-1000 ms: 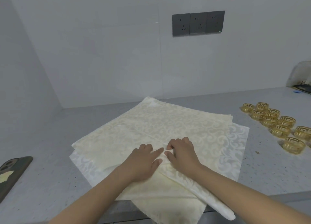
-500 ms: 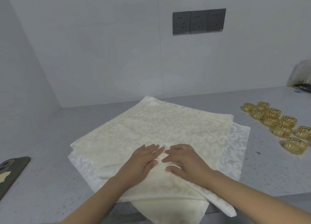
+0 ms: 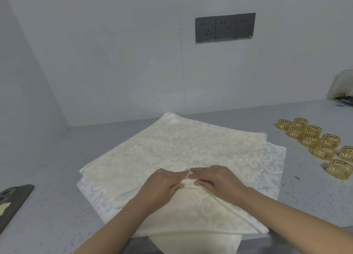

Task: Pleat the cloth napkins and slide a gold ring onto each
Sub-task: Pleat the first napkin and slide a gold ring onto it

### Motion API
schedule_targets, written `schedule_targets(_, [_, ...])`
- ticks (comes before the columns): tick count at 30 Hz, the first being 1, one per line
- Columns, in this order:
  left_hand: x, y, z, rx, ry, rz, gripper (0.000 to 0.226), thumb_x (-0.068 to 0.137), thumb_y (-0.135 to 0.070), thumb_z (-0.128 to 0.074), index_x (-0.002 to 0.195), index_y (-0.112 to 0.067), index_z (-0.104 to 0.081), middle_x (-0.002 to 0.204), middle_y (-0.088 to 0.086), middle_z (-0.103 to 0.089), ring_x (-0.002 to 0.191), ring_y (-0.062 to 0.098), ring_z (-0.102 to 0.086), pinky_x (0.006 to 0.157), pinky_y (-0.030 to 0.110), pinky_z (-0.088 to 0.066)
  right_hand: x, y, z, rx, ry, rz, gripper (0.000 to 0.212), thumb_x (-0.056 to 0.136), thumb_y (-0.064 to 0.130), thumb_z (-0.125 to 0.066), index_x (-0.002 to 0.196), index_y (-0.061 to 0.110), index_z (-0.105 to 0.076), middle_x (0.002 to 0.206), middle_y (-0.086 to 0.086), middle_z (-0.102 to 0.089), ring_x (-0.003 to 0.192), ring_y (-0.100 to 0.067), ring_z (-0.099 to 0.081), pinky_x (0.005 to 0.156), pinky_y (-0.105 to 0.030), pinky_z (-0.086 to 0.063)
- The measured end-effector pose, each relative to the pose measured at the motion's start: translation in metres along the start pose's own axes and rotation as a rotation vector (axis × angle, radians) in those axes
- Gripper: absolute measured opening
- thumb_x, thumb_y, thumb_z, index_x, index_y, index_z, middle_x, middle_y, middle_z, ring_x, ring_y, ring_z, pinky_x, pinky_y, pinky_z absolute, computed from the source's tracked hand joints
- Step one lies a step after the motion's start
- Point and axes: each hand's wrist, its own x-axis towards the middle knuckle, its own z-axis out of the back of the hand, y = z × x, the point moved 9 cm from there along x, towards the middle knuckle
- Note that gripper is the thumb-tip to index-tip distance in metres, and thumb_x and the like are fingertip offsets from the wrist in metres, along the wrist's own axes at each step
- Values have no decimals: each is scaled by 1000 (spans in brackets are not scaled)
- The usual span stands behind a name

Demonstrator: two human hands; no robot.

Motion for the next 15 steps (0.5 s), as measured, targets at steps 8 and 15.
schedule_targets(8, [9,28,-8,-279,-39,242,33,91,-18,-61,118,-37,-64,112,-27,-63,98,-3,-49,94,20,-36,-2,-3,5,-11,-143,82,34,98,42,-42,104,27,-72,111,7,-70,90,-5,-63,76,-10,-42])
schedule_targets(15, [8,11,-18,-27,108,87,50,94,-38,-29,138,-26,-49,147,-8,-41,121,9,-41,104,21,-20,2,-2,0,-116,-45,128,38,87,53,-51,97,26,-76,106,6,-70,89,-6,-65,74,-16,-48])
